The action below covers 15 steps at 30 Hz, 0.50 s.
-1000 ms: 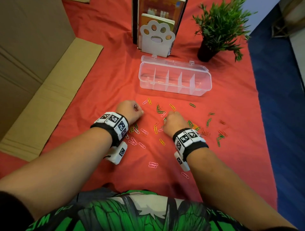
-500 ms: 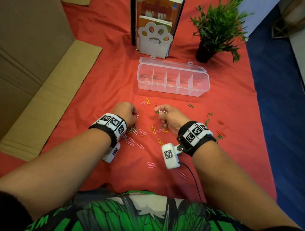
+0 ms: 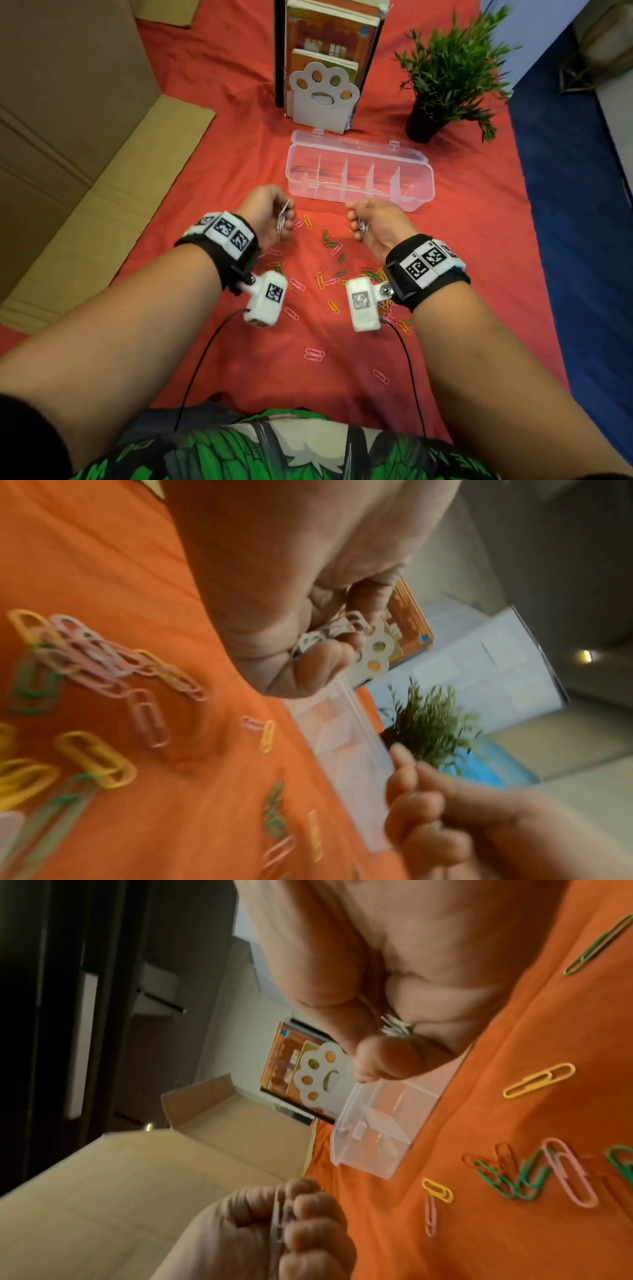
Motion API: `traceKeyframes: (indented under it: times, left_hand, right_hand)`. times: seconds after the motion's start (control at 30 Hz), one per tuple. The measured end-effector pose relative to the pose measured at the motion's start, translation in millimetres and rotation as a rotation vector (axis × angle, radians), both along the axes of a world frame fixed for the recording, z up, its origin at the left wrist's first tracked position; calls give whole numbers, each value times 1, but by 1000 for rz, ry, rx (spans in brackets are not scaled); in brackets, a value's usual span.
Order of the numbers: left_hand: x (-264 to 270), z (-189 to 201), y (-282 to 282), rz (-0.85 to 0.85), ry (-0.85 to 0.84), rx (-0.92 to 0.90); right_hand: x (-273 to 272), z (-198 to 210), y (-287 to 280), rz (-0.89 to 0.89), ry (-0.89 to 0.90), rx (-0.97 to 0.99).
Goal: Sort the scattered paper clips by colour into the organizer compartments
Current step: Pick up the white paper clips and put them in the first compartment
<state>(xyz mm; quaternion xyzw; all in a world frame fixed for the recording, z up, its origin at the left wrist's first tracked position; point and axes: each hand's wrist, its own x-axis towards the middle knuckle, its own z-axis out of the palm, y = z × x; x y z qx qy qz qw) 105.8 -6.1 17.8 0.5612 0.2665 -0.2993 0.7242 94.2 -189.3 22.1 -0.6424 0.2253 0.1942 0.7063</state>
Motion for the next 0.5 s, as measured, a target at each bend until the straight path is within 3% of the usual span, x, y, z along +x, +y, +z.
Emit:
traceKeyframes:
  times: [0.17, 0.37, 0.5]
  left_hand:
    - [39, 32, -7, 99, -72, -150]
    - [73, 40, -18, 165, -98, -112]
    - [75, 39, -16, 169, -161, 53]
  right_hand:
    - [4, 2, -12, -94, 29, 49]
    - [10, 1, -21, 8, -49, -157]
    - [17, -1, -16, 59, -55, -235]
